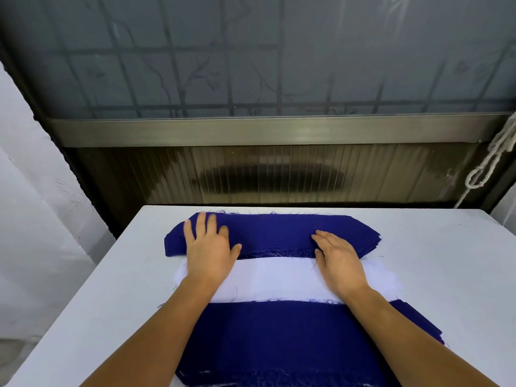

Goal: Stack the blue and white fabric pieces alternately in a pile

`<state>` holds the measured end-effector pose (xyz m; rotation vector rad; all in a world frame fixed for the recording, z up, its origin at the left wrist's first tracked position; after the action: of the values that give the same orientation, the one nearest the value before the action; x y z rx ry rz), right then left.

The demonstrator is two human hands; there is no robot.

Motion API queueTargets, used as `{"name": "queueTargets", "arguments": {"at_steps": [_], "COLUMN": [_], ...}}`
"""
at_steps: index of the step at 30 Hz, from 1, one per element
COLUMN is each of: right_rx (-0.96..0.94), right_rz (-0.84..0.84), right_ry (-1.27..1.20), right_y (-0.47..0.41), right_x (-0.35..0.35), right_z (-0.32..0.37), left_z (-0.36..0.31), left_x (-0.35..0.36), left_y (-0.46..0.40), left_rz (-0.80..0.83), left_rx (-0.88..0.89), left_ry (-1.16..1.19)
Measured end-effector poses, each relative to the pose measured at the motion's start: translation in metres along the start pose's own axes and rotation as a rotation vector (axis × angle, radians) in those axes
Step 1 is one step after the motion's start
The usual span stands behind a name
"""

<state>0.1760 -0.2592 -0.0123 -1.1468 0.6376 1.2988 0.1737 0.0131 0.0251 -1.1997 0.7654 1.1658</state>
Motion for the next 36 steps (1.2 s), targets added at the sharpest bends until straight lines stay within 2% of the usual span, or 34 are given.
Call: {"name": "queueTargets", "arguments": {"at_steps": [2,4,6,15,19,22,26,32,36], "right_rx": [-0.006,-0.017,-0.022,0.016,0.037,0.036,0.019,0.037,0.041], "right_rz": [-0.014,-0.034,-0.058,-0.185,-0.194,-0.161,-0.136,-0.216,-0.226], "right_ry": [0.017,0.038,0.051,0.010,-0.018,-0.008,0.036,0.022,-0.027], "right_y": [0.000,0.000,0.001,0.001,0.003,0.002,0.000,0.000,0.001], "right_x": [-0.002,-0.005,-0.009,-0.024,-0.025,-0.020,-0.015,-0.025,-0.028], "right_z": [0.001,0.002,0.004,0.006,0.004,0.002,-0.001,0.001,0.001], "left_z": [-0.015,-0.029,-0.036,-0.037,-0.035,-0.030,-0.031,-0.032,-0.024], "left_x": [-0.005,0.005,0.018,0.014,-0.001,0.005,0.021,-0.002,-0.010], "left_y": [0.006,0.013,0.016,0.016,0.020,0.018,0.015,0.019,0.020], "left_rz": [-0.090,-0.042,0.023,-0.046,-0.153,-0.132,-0.068,-0.188,-0.247], "left_rx": [0.109,0.216,0.251,0.250,0.256,0.184,0.206,0.224,0.172], "left_ry": [0.114,0.257,0.325,0.271,0.305,0.379,0.252,0.295,0.334]}}
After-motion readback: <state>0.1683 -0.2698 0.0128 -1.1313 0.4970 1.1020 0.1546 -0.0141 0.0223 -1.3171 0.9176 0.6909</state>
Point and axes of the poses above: each hand's wrist, its own y-axis away from the middle knuckle, its own x-axis out of the palm, z = x × y, the point moved 9 cm from there along -y, towards the middle knuckle, and after that the axes turned 6 degrees about -y, right-handed, at the moved point
